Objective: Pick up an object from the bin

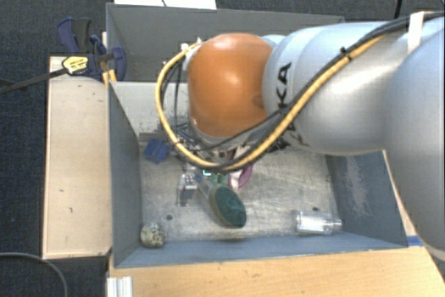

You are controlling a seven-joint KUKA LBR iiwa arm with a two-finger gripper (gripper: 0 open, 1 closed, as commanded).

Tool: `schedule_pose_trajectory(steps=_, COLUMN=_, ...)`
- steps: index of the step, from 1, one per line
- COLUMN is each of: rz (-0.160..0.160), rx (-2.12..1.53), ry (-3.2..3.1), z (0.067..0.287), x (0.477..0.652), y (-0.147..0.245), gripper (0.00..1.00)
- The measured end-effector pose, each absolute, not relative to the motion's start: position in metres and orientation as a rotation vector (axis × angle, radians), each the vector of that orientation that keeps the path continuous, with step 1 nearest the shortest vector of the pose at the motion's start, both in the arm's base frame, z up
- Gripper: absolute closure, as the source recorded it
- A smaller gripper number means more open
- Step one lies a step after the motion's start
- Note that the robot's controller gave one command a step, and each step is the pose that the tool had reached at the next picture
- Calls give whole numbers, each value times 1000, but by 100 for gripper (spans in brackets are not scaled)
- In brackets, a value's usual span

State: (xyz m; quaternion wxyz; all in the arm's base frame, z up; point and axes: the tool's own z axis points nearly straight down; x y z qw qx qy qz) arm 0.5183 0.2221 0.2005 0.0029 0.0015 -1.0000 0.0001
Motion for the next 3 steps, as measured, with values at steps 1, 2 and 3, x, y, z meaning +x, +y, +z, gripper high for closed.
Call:
schedule_pose_trajectory(steps=1, rz=-5, rx=432, ry=-3118, z=71, x=513, y=149, gripper=0)
schedule_pose_trajectory(steps=2, rz=-3, rx=467, ry=-3118, z=74, x=513, y=66, gripper=0)
schedule_pose_trajectory(steps=3, rz=2, rx=662, ry=-3082, z=73, x=503, y=-56, gripper=0)
